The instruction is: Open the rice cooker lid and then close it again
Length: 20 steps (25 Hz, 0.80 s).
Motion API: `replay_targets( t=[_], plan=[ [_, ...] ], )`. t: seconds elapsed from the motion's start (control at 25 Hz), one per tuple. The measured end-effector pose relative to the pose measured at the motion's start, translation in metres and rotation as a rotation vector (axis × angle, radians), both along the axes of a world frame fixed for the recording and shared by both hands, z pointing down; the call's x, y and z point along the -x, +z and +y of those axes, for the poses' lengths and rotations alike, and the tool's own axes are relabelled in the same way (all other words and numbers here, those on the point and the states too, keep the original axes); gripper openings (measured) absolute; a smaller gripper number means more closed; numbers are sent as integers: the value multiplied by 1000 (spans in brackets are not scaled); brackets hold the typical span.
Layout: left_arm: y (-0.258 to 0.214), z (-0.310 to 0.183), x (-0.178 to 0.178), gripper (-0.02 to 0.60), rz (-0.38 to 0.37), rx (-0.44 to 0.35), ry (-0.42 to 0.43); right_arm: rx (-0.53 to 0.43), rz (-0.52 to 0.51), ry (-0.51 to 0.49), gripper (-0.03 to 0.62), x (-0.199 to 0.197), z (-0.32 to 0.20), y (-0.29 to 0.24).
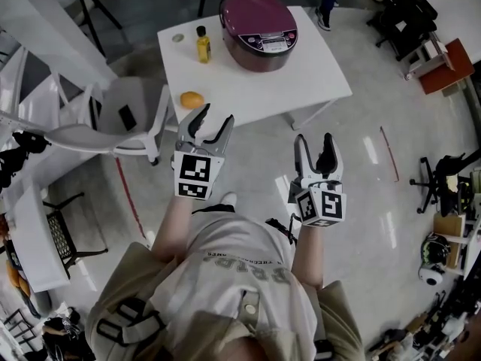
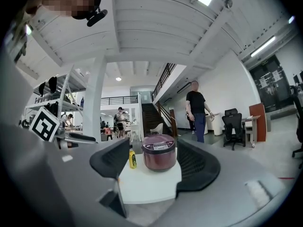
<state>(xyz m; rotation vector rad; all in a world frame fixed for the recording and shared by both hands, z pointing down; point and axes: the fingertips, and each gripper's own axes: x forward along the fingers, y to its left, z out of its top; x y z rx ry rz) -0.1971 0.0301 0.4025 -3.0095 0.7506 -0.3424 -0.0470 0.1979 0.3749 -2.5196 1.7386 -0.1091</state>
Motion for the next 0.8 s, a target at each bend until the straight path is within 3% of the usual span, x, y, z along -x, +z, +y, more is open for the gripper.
replay_targets(
  t=[0.44,0.8],
  plan=[
    [14,-36,-49,233,-34,-7,7,7,-22,-20,302,-52,-40,16],
    [22,-46,-94,233,-48,-1,-97,18,-25,-153,304,-106,-71,26]
  ],
)
